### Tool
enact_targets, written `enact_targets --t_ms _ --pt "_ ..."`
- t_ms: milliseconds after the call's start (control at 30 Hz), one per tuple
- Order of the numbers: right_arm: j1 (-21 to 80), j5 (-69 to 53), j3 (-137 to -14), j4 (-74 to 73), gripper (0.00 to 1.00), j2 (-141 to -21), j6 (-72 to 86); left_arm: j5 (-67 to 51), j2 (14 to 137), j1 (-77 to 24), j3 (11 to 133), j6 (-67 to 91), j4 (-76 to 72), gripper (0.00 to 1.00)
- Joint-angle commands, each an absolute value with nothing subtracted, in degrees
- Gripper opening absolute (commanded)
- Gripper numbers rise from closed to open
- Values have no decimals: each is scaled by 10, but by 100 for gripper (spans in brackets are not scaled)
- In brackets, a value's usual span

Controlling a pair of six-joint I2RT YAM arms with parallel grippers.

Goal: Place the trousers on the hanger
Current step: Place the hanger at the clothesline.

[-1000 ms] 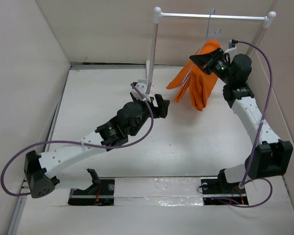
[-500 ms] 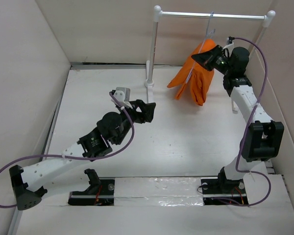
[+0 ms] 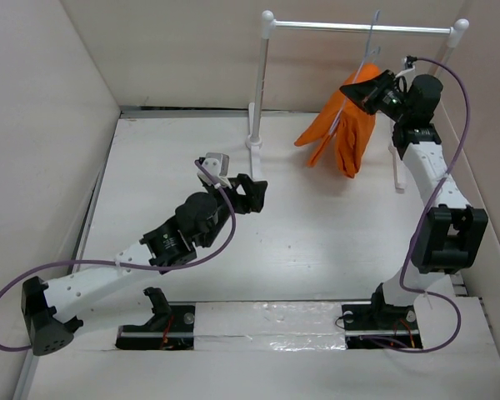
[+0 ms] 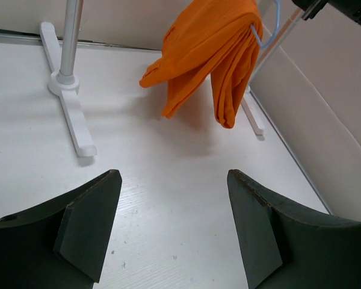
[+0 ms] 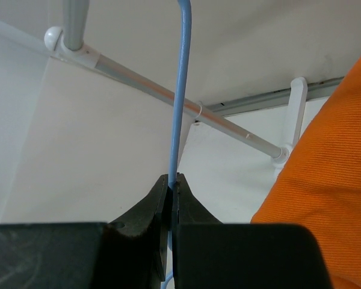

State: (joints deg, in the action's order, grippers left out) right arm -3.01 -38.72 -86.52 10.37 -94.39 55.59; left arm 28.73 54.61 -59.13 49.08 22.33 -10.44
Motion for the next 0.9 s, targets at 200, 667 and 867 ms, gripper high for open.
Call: enact_targets --t_ms 200,667,867 --pt "-61 -428 -895 249 0 -964 538 294 530 -590 469 238 -132 69" --pt "-83 -405 -828 248 88 -897 497 298 527 -590 461 257 -121 71" --pt "-89 -360 -755 198 100 -770 413 309 526 -590 453 269 -115 73"
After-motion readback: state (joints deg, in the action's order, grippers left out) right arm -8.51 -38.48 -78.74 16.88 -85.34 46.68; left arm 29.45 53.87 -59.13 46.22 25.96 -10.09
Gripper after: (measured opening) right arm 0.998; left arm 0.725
